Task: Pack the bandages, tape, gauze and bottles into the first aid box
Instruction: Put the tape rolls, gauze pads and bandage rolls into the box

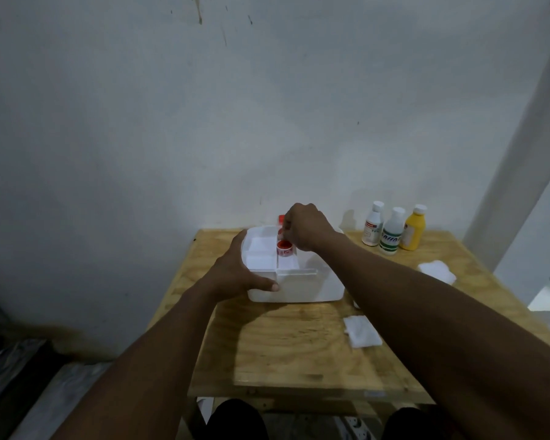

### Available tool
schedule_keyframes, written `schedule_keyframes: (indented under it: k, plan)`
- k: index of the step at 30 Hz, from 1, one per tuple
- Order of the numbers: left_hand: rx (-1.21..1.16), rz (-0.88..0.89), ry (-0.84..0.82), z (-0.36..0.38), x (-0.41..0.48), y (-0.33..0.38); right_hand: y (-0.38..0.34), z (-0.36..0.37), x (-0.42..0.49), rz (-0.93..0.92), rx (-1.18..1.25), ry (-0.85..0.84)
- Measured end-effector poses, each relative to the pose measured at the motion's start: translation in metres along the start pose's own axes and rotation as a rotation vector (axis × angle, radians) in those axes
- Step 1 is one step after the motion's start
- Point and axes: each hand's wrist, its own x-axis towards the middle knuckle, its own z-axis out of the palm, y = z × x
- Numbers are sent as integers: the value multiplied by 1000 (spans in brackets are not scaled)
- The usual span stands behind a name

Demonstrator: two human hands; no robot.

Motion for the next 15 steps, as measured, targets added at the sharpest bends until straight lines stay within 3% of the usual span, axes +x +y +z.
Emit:
schedule_keyframes:
  k: [9,15]
  plan:
    - [-104,76,42,14,-5,4,21,-23,-19,-54,76,-62]
    - [-206,-63,100,25,-21,-11,77,-56,-42,24,98,-32]
